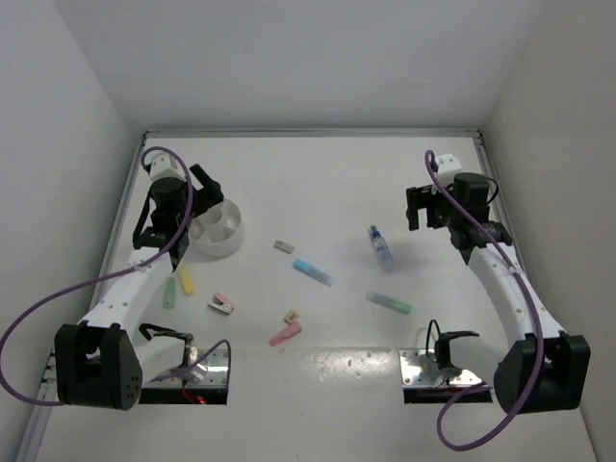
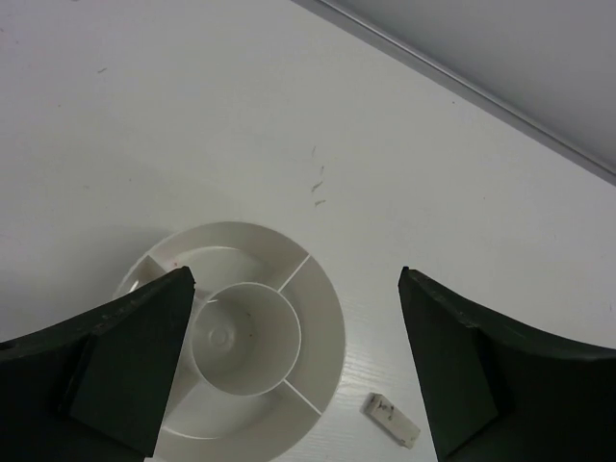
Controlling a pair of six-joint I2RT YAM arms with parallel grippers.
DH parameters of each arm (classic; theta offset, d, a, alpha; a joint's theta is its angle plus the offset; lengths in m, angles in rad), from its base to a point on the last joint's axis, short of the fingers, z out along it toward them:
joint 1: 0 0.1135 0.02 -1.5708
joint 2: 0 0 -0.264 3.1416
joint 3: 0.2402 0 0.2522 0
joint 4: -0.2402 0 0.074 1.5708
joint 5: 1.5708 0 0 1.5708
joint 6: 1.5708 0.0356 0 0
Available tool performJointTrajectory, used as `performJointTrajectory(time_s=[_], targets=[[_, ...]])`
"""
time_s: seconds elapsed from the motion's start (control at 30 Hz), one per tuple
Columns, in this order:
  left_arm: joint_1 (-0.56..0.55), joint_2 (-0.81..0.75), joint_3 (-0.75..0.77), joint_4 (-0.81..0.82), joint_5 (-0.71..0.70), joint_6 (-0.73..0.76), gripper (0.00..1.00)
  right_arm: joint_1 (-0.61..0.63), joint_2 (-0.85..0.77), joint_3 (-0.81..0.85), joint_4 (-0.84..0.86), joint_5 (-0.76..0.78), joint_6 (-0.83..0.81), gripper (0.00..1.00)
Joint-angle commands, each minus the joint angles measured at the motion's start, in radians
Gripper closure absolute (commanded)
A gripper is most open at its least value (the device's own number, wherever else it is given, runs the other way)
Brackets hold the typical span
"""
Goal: Sort the stationery into containers
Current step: Pick up the pen from the center of the board.
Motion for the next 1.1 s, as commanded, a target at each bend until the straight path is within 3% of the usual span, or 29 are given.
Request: performJointTrajectory(time_s=[0.0,0.17,0.27,0.3,0.4,0.47,0.5,0.53,0.57,0.6,0.63,0.67,0.7,0.77,0.8,0.83,0.9,0.97,1.03,1.07], targets=[[-0.014,-0.016,0.040,0.028,-0.034,-0.012,0.07,0.003,-0.044,0.030,0.003,-0.046,0.037,0.00],[-0.024,-0.034,0.040,0.019,-0.034,-0.012,0.07,-0.006,-0.074,-0.016,0.023,-0.035,0.023,0.00],[-0.034,-0.034,0.040,0.000,-0.058,-0.012,0.15,-0.006,-0.037,-0.025,0.017,-0.026,-0.034,0.00],[-0.034,-0.034,0.049,0.000,-0.068,-0.012,0.23,-0.006,-0.025,-0.013,0.005,-0.041,-0.049,0.00],[-0.034,-0.020,0.058,-0.010,-0.078,-0.021,0.62,-0.006,-0.003,0.007,-0.031,-0.093,-0.081,0.00],[-0.034,0.016,0.058,-0.033,-0.095,-0.034,1.00,-0.006,-0.003,0.032,-0.063,-0.160,-0.081,0.86],[-0.034,0.030,0.067,-0.067,-0.107,-0.050,1.00,0.006,-0.003,0.032,-0.063,-0.161,-0.066,1.00],[-0.034,0.044,0.081,-0.081,-0.127,-0.050,1.00,0.006,-0.003,0.032,-0.063,-0.170,-0.066,1.00],[-0.043,0.058,0.090,-0.101,-0.146,-0.060,0.93,0.015,-0.003,0.032,-0.063,-0.181,-0.066,0.74],[-0.043,0.091,0.104,-0.157,-0.166,-0.069,0.70,0.015,-0.003,0.042,-0.063,-0.194,-0.066,0.33],[-0.053,0.108,0.132,-0.188,-0.166,-0.069,0.30,0.015,-0.003,0.053,-0.074,-0.220,-0.066,0.01],[-0.053,0.122,0.132,-0.222,-0.166,-0.078,0.18,0.015,-0.003,0.053,-0.092,-0.221,-0.066,0.00],[-0.053,0.131,0.132,-0.287,-0.180,-0.113,0.13,0.015,-0.003,0.053,-0.103,-0.246,-0.077,0.00],[-0.042,0.132,0.117,-0.340,-0.206,-0.161,0.12,0.015,-0.003,0.062,-0.126,-0.276,-0.106,0.09],[-0.042,0.107,0.083,-0.381,-0.248,-0.238,0.12,0.015,-0.003,0.062,-0.126,-0.286,-0.106,0.21],[-0.042,0.090,0.066,-0.398,-0.268,-0.276,0.12,0.015,-0.003,0.062,-0.137,-0.287,-0.115,0.55],[-0.042,0.052,0.031,-0.426,-0.311,-0.395,0.10,0.015,-0.003,0.073,-0.158,-0.287,-0.132,0.85],[-0.033,-0.008,0.004,-0.485,-0.368,-0.472,0.08,0.015,-0.003,0.073,-0.158,-0.258,-0.142,0.91],[-0.033,-0.048,0.017,-0.597,-0.420,-0.550,0.12,0.015,-0.003,0.073,-0.158,-0.248,-0.143,0.85],[-0.033,-0.092,0.026,-0.637,-0.443,-0.570,0.19,0.015,-0.003,0.073,-0.158,-0.248,-0.143,0.76]])
